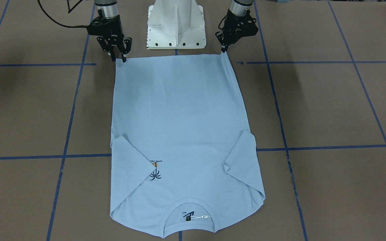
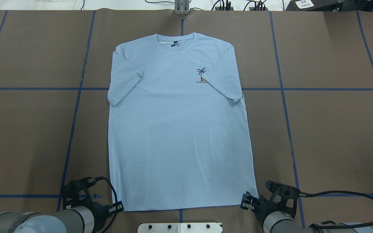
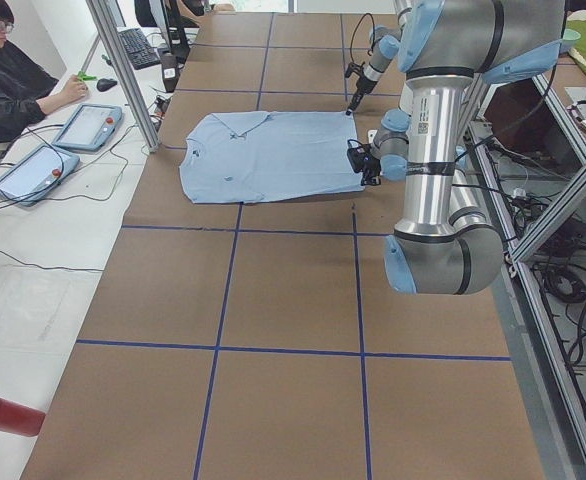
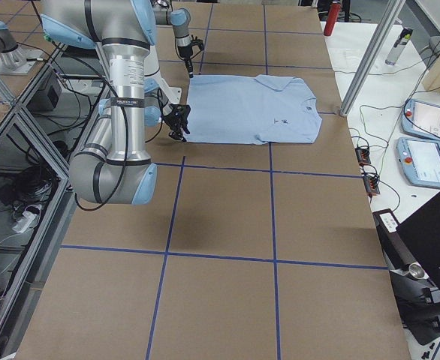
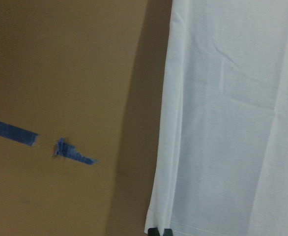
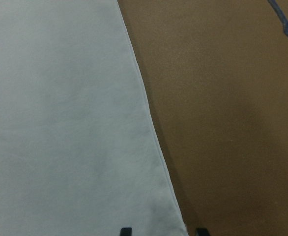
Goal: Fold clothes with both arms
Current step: 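Close both grippers on the hem corners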
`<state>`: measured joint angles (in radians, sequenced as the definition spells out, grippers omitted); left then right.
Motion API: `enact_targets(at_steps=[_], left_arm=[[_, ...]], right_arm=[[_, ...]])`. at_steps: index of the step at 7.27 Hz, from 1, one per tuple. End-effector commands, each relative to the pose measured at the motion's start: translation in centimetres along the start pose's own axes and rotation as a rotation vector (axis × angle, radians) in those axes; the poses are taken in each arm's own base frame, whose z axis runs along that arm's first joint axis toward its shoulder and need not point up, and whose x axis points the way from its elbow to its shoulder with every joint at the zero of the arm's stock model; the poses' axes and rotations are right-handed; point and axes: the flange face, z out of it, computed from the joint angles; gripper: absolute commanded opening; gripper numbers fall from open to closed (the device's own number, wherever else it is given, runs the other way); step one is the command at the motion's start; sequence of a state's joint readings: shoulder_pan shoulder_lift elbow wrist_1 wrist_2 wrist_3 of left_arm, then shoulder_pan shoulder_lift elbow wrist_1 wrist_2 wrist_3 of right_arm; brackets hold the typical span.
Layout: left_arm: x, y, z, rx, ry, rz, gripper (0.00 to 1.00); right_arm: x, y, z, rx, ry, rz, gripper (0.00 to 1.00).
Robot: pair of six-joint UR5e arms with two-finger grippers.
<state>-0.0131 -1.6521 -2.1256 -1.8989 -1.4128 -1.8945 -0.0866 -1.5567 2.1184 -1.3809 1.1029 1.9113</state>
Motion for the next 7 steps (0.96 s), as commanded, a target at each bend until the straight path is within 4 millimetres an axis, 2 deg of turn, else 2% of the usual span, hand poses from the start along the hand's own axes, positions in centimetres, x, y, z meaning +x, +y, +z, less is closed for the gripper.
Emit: enact_targets(at_steps=[1, 3, 4, 5, 6, 7], left_arm=[[-0.07, 0.04, 0.12, 0.000, -0.002, 0.001, 0.00], [-0.07, 0.04, 0.12, 0.000, -0.002, 0.001, 0.00], [-0.07, 0.04, 0.12, 0.000, -0.002, 0.001, 0.00], [0.01, 0.06, 0.10, 0.000, -0.001, 0.001, 0.00], [-0.07, 0.04, 0.12, 0.000, -0.002, 0.001, 0.00], [0.01, 0.06, 0.10, 0.000, -0.001, 0.002, 0.00]], right_arm=[[0.97, -0.10, 0.34, 0.004, 0.017, -0.011, 0.56], [1.00, 0.03, 0.32, 0.003, 0.018, -0.014, 0.56], [0.86, -0.03, 0.22, 0.008, 0.012, -0.009, 0.27], [0.71, 0.11, 0.13, 0.008, 0.008, 0.017, 0.04], [0.81, 0.25, 0.18, 0.007, 0.008, 0.025, 0.00], [0.82, 0.36, 0.16, 0.010, 0.008, 0.022, 0.00]])
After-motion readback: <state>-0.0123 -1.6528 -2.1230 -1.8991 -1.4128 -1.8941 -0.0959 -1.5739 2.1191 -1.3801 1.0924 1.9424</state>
